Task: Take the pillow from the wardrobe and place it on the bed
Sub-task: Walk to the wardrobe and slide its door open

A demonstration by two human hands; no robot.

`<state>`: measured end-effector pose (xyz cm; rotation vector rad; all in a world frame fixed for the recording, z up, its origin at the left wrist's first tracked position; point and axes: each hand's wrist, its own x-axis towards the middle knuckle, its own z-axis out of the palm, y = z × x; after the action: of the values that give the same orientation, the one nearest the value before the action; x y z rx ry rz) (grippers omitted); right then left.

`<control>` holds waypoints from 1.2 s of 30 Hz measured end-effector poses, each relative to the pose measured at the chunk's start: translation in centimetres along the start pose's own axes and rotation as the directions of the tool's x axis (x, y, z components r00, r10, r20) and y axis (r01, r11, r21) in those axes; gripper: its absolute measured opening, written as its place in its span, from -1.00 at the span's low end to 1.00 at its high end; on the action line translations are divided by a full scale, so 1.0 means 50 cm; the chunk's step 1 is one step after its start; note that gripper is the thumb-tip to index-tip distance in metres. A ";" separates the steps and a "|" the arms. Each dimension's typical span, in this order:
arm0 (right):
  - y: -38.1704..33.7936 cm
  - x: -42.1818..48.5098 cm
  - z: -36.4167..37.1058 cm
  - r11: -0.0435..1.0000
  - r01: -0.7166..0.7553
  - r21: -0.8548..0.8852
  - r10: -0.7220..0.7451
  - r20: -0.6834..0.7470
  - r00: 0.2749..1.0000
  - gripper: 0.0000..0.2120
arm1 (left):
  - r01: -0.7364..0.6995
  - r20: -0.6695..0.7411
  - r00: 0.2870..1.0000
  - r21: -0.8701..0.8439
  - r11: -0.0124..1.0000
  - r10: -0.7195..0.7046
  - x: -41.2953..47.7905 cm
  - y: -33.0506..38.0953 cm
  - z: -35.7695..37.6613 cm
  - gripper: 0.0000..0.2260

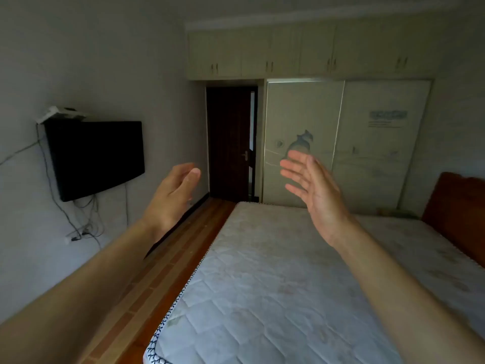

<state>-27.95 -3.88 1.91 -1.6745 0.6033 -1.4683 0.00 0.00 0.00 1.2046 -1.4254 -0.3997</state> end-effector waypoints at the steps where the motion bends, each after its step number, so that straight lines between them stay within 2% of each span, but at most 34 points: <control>1: 0.006 0.011 0.006 1.000 -0.006 0.014 0.006 -0.002 1.000 -0.48 | 0.005 -0.012 1.000 -0.003 1.000 -0.005 0.002 -0.002 0.001 -0.44; 11: 0.098 0.100 0.156 0.996 -0.068 0.053 0.064 0.073 0.995 -0.46 | 0.007 -0.113 0.994 0.061 0.998 0.000 0.049 -0.080 -0.103 -0.52; 18: 0.146 0.156 0.350 0.998 -0.048 0.043 0.043 0.095 0.995 -0.44 | -0.004 -0.162 0.987 0.041 0.999 0.011 0.098 -0.157 -0.281 -0.55; 23: 0.172 0.207 0.488 0.998 -0.035 0.051 0.030 0.089 0.996 -0.50 | -0.013 -0.186 0.982 0.012 1.000 0.015 0.139 -0.218 -0.419 -0.58; 28: 0.215 0.250 0.611 0.997 -0.047 0.064 0.039 0.123 0.992 -0.43 | 0.009 -0.208 0.978 0.003 1.000 -0.008 0.155 -0.287 -0.520 -0.58; 36: 0.333 0.354 0.800 0.994 -0.072 0.083 0.056 0.182 0.982 -0.53 | 0.056 -0.286 0.957 0.002 0.998 -0.054 0.222 -0.400 -0.668 -0.58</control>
<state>16.97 -16.75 -1.24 -1.6799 0.4810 -1.2639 40.22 -4.44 -1.10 1.2572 -1.1479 -0.2443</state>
